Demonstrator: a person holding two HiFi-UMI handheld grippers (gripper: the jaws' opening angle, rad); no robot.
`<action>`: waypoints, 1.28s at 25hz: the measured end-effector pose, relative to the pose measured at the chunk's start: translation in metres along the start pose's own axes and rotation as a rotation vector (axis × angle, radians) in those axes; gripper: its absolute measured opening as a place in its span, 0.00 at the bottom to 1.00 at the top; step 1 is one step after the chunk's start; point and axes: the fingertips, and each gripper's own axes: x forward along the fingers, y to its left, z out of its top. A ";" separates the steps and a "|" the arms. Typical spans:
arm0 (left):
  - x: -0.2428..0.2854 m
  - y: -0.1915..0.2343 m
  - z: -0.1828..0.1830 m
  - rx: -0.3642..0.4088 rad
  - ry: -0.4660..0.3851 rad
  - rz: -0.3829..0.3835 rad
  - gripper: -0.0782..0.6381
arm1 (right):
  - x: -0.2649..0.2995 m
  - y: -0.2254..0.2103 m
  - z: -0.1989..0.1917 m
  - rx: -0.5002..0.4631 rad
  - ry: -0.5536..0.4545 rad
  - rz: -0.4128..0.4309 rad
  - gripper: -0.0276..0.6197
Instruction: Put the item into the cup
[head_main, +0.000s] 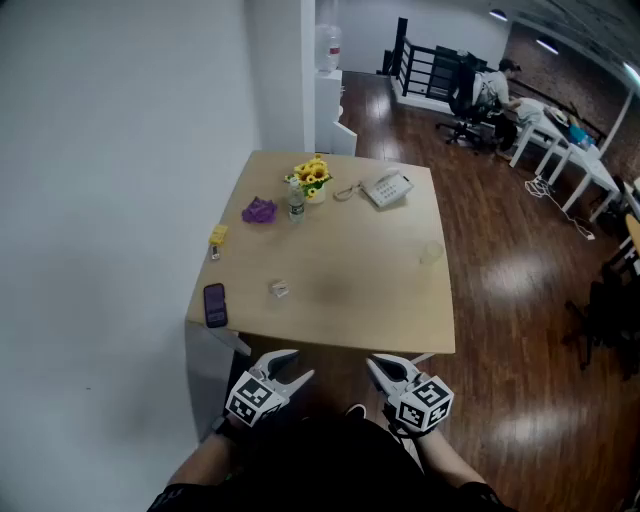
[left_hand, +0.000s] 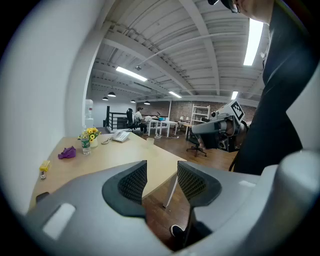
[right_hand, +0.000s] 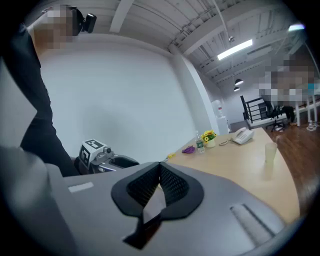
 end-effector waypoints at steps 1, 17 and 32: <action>0.007 0.003 0.003 -0.003 -0.001 0.007 0.37 | 0.001 -0.006 0.003 -0.009 0.002 0.007 0.05; 0.070 0.037 0.025 -0.068 0.022 0.173 0.37 | 0.045 -0.081 0.036 -0.201 0.111 0.199 0.06; 0.064 0.135 0.005 -0.127 0.046 0.221 0.37 | 0.213 -0.098 -0.017 -0.521 0.449 0.322 0.19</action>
